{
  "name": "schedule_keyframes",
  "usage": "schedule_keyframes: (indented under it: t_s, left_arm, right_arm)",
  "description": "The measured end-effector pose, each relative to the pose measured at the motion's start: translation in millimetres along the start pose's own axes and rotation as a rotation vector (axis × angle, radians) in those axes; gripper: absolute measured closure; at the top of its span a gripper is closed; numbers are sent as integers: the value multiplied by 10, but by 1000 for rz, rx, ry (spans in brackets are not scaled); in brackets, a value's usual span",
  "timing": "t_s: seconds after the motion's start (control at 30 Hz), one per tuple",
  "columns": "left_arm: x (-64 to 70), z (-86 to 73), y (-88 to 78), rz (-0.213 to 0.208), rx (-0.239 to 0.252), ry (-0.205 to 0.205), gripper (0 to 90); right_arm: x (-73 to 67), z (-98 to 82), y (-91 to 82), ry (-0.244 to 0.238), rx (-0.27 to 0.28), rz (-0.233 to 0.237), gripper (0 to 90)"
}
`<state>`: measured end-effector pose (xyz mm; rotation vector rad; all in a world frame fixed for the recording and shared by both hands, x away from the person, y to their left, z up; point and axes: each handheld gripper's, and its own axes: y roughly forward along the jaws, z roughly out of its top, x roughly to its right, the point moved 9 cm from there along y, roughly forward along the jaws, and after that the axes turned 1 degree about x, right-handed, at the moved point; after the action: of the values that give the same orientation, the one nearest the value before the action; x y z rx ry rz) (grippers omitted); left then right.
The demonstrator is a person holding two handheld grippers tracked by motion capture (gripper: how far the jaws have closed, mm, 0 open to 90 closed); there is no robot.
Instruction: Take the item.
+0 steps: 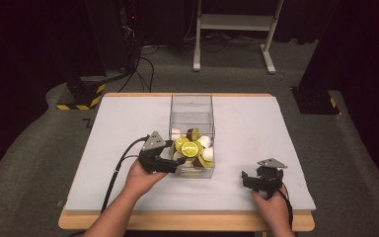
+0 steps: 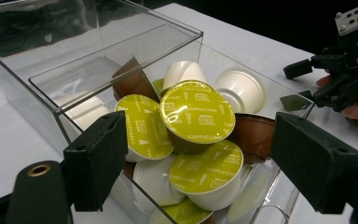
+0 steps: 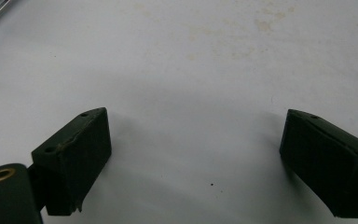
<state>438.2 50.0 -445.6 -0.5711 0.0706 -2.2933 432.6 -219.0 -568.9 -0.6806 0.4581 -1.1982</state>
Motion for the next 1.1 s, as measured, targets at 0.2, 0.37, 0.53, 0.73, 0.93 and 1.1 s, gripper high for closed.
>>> schedule_keyframes:
  t_s: [0.2,0.37,0.53,0.73,0.93,1.1]
  left_arm:
    - [-9,-20,48,-4,-11,-6,195]
    - [12,-29,94,-3,-19,3,206]
    - [7,-36,172,5,-29,17,213]
    - [15,-67,277,4,-53,14,221]
    - [12,-111,344,13,-80,29,224]
    - [27,-117,420,27,-96,56,224]
  right_arm:
    - [0,0,0,0,0,0,88]
    - [1,0,0,0,0,-1,88]
    - [0,0,0,0,0,1,87]
    - [1,0,0,1,0,0,87]
    - [1,0,0,1,0,0,87]
    - [1,0,0,1,0,0,87]
